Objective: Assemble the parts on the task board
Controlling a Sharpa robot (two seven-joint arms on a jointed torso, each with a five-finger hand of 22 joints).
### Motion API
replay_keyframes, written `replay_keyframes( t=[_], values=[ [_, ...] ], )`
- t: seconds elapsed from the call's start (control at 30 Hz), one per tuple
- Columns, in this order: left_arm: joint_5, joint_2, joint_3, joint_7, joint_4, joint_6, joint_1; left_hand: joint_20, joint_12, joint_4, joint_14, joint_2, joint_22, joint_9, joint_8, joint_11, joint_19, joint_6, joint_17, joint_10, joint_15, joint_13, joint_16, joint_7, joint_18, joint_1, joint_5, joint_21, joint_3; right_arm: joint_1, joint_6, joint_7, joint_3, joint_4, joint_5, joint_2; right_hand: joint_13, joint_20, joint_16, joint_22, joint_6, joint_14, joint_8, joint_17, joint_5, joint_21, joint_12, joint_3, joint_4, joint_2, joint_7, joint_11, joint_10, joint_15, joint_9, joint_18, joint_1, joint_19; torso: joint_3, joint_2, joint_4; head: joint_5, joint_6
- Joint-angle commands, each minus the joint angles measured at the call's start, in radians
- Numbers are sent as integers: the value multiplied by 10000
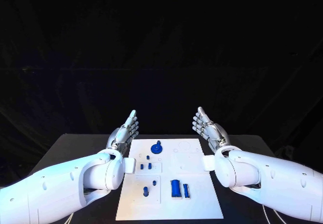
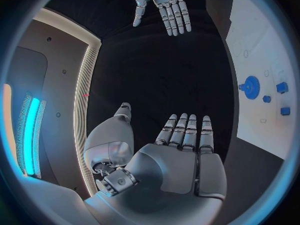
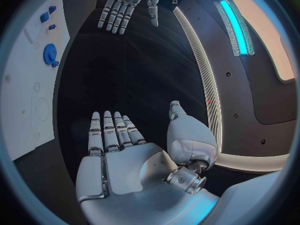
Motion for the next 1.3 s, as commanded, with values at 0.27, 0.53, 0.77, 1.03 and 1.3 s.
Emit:
replay_keyframes(
  t=[0.27, 0.53, 0.77, 1.03, 1.3],
  values=[
    [-237, 3, 18, 683, 181, -1281, -23, -997, -58, -209, -1575, 21, -349, -18, -66, -242, -1323, -1612, -43, -1730, -146, -24, -66, -57, -537, -2478, -1020, -74, -38, -34, -866, 613, 24, 105, 505, -24, -24, -547, -75, -871, -1662, -1891, -70, -59, -145, -48, -59, -17, -79, -2, -204, -80, -1844, -38, -115, -526, -2406, -1513, 2, -8, 4, -1, 0],
    [-237, 3, 18, 683, 181, -1281, -23, -997, -58, -209, -2015, 21, -349, -18, -66, -242, -1692, -2073, -43, -2220, -146, -24, -66, -57, -537, -3179, -1020, -74, -38, -34, -866, 613, 24, 105, 505, -24, -24, -547, -75, -1765, -2133, -2425, -70, -59, -145, -48, -59, -17, -79, -2, -204, -80, -2370, -38, -115, -526, -3079, -1928, 2, -8, 4, -1, 0],
    [-237, 3, 18, 683, 181, -1281, -23, -997, -58, -209, -2291, 21, -349, -18, -66, -242, -1942, -2372, -43, -2551, -146, -24, -66, -57, -537, -3642, -1020, -74, -38, -34, -866, 613, 24, 105, 505, -24, -24, -547, -75, -1765, -2443, -2781, -70, -59, -145, -48, -59, -17, -79, -2, -204, -80, -2711, -38, -115, -526, -3531, -2201, 2, -8, 4, -1, 0],
    [-237, 3, 18, 683, 181, -1281, -23, -997, -58, -209, -3186, 21, -349, -18, -66, -242, -2706, -3283, -43, -2802, -146, -24, -66, -57, -537, -4025, -1020, -74, -38, -34, -866, 613, 24, 105, 505, -24, -24, -547, -75, -1765, -3367, -3833, -70, -59, -145, -48, -59, -17, -79, -2, -204, -80, -3741, -38, -115, -526, -4879, -3054, 2, -8, 4, -1, 0],
    [-237, 3, 18, 683, 181, -1281, -23, -997, -58, -209, -3186, 21, -349, -18, -66, -242, -2706, -3283, -43, -3513, -146, -24, -66, -57, -537, -5032, -1020, -74, -38, -34, -866, 613, 24, 105, 505, -24, -24, -547, -75, -1765, -3367, -3833, -70, -59, -145, -48, -59, -17, -79, -2, -204, -80, -3741, -38, -115, -526, -4879, -3054, 2, -8, 4, -1, 0]
  ],
)
